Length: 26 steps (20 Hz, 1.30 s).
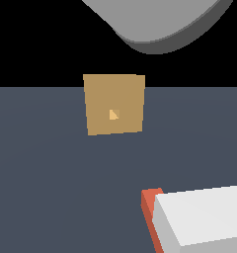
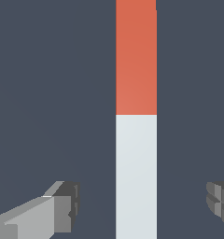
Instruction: Insert the peg into the horizontal hole in a box.
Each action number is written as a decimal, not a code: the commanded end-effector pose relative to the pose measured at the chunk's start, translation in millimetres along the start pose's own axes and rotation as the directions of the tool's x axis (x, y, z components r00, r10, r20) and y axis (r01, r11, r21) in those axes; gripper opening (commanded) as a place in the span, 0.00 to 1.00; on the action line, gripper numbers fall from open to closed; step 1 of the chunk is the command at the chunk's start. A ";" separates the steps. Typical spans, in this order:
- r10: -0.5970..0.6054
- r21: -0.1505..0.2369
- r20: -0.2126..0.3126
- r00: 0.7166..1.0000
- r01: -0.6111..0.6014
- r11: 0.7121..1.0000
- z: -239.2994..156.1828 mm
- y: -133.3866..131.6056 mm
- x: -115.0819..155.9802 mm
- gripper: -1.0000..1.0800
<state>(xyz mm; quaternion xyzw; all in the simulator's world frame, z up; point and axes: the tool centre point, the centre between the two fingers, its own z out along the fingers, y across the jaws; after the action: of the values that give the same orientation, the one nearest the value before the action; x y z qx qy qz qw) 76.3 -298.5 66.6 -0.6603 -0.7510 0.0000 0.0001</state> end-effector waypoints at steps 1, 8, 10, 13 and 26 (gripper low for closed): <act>-0.001 0.000 0.000 1.000 0.001 1.000 -0.2 0.2 0.3 0.96; 0.000 0.000 0.000 1.000 0.000 1.000 19.6 -0.1 0.5 0.96; 0.000 0.000 0.000 1.000 0.000 1.000 31.8 -0.5 0.7 0.96; 0.000 0.000 0.000 1.000 0.000 1.000 45.8 -0.8 1.0 0.96; -0.001 0.000 0.000 1.000 0.001 1.000 49.9 0.6 0.4 0.00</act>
<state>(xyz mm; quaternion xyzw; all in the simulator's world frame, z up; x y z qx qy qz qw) 76.6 -297.8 16.3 -0.6600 -0.7512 0.0001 0.0003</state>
